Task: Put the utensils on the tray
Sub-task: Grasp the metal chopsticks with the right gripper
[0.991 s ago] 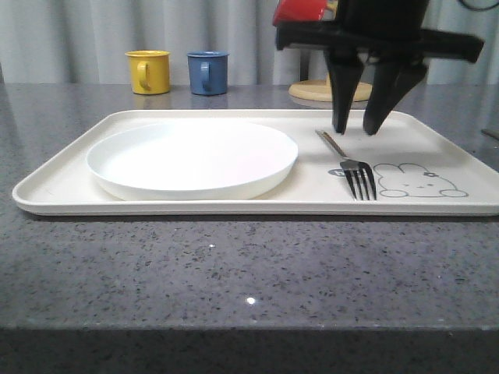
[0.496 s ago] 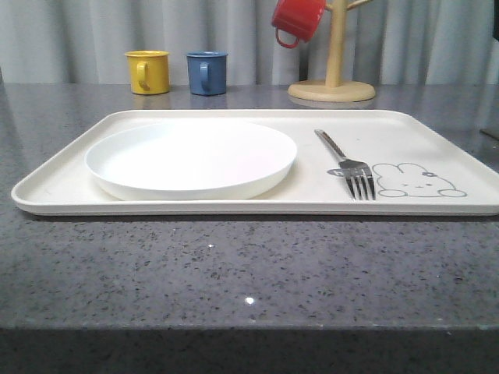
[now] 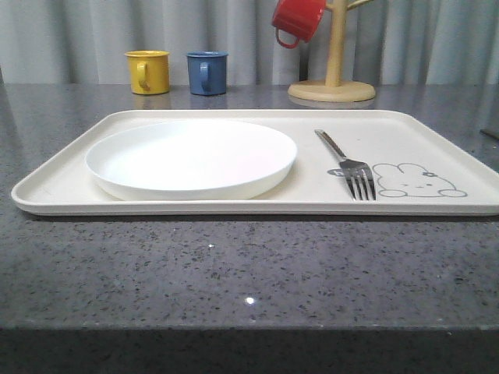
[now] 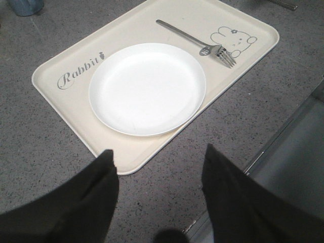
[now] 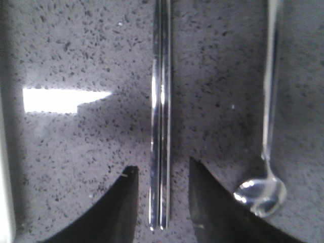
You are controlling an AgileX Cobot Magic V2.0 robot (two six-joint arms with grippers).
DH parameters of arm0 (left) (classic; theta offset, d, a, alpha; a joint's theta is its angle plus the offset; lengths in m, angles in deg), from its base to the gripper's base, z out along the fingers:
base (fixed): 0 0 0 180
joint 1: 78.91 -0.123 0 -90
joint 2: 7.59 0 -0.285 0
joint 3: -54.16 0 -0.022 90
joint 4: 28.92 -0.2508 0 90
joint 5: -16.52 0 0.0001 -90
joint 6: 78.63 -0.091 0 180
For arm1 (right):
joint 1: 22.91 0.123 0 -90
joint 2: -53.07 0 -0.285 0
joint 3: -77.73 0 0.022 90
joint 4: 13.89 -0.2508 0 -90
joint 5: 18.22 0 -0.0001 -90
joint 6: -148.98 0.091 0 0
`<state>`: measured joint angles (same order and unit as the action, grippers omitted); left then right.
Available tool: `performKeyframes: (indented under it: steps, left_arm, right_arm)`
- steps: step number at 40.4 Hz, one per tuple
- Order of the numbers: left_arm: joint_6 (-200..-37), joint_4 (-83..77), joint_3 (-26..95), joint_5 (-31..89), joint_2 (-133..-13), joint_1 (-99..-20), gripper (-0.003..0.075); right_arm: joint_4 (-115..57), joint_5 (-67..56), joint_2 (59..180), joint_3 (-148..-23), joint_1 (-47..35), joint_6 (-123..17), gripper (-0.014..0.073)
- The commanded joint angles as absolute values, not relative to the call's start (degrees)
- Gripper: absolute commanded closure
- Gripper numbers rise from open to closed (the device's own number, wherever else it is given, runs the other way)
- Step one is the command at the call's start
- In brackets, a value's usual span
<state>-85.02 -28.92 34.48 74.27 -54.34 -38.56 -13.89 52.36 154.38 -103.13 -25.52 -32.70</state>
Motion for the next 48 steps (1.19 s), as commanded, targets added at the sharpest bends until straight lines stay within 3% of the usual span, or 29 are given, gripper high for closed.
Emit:
performKeyframes:
  steps: [1,17,25,30,48]
  left_arm:
    - [-84.36,-28.92,35.82,70.55,-54.40,-38.15,0.0351]
    - [-84.36,-28.92,35.82,70.55,-54.40,-38.15,0.0351]
    - [-84.36,-28.92,35.82,70.55,-54.40,-38.15,0.0351]
    - [-84.36,-28.92,35.82,70.55,-54.40,-38.15,0.0352]
    - [-84.36,-28.92,35.82,70.55,-54.40,-38.15,0.0352]
  right_arm:
    - [-13.89,53.25,153.89,-104.36,-25.85,-33.92,0.0316]
    - [-13.89,50.76,157.38,-104.42,-25.85,-33.92,0.0320]
    - [-13.89,51.14,157.38,-104.42,-25.85,-33.92,0.0478]
    - [-13.89,51.24,157.38,-104.42,-25.85,-33.92,0.0533]
    - [-20.14,52.57,151.33,-104.83,-22.00,-33.92,0.0536]
